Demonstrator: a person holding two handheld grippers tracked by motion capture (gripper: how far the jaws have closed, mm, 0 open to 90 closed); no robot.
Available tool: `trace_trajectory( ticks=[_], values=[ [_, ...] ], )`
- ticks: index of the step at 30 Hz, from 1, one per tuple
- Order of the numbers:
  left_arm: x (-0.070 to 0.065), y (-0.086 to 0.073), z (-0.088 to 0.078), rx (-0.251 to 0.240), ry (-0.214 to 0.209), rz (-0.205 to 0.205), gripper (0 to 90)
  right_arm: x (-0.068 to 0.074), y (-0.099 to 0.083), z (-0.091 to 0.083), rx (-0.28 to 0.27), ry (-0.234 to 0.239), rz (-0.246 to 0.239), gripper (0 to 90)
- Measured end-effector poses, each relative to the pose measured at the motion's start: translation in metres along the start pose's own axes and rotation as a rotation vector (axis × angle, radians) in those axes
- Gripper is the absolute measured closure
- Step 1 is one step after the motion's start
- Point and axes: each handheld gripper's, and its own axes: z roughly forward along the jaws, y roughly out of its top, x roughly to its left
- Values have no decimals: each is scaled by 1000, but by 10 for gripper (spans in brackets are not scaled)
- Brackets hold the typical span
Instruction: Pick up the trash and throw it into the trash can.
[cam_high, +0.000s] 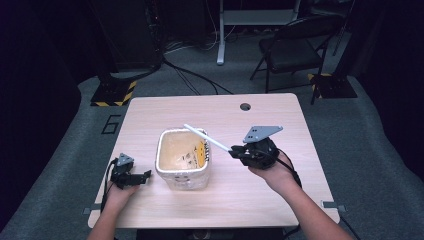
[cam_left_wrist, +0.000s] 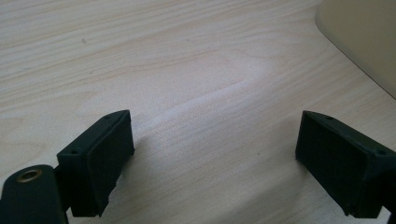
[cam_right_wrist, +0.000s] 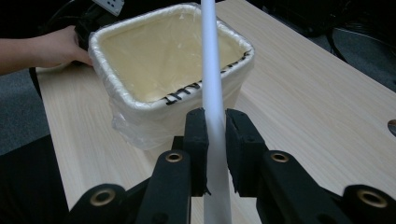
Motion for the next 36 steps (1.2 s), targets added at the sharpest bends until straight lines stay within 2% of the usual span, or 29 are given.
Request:
trace_trajectory(
  ticks=[12,15,23,32,36],
  values=[
    [0,0,0,0,0,0,109,19,8,22,36,43,-55,786],
    [0,0,0,0,0,0,109,22,10,28,47,50,-44,786],
    [0,0,0,0,0,0,109,27,12,40,74,64,-52,784],
    [0,0,0,0,0,0,108,28,14,50,107,58,-34,780],
    [0,0,0,0,0,0,109,29,15,54,111,58,-42,771]
  ],
)
